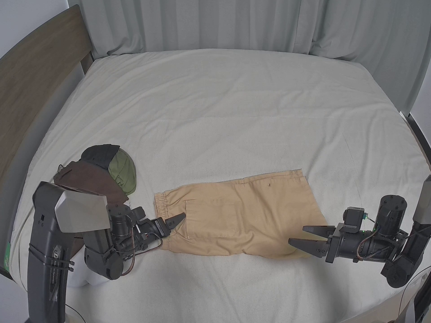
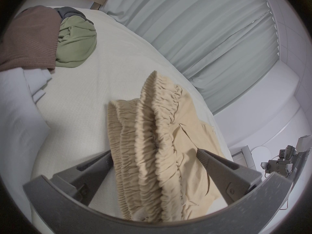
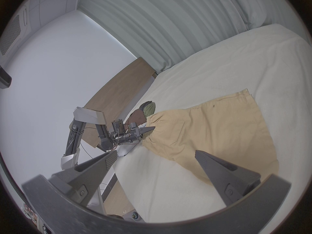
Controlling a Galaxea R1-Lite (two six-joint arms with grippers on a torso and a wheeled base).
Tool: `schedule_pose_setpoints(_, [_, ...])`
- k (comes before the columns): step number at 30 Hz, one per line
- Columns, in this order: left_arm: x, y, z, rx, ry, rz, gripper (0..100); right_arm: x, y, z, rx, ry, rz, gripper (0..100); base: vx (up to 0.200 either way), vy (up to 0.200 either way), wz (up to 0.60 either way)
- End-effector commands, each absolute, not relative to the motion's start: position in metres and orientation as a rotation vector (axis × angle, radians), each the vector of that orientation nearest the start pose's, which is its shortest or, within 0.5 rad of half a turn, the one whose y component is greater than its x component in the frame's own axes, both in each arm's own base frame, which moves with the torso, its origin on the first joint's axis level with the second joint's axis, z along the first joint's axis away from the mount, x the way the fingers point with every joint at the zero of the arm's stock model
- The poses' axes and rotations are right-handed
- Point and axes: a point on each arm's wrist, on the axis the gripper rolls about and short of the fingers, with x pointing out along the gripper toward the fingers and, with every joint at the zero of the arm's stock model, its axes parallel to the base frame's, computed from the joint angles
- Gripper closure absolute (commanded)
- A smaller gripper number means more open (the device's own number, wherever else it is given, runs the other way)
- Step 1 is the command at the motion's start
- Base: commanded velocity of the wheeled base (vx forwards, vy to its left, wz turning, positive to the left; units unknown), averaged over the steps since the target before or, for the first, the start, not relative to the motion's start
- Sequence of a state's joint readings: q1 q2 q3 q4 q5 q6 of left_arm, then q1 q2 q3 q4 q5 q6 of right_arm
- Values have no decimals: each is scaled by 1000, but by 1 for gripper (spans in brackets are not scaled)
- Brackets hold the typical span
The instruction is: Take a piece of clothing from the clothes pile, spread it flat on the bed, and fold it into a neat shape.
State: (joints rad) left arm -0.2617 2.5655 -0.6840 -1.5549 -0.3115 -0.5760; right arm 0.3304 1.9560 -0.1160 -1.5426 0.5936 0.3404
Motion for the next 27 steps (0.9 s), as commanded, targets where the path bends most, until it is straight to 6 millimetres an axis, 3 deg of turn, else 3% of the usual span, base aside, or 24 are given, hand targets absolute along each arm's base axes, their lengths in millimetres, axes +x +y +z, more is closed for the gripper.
schedule_pose_setpoints(1, [352, -102, -61, -564, 488, -460, 0, 216, 88, 60, 354, 461, 859, 0, 0, 0, 0])
schedule_pose_setpoints(16, [352, -100, -60, -565, 484, -453, 0, 216, 88, 58, 355, 471, 857, 0, 0, 0, 0])
schedule_pose_setpoints(17, [352, -100, -60, -565, 484, -453, 100, 217, 88, 58, 355, 472, 857, 0, 0, 0, 0])
schedule_pose_setpoints(27, [352, -98, -58, -566, 482, -449, 100, 217, 89, 55, 356, 488, 855, 0, 0, 0, 0])
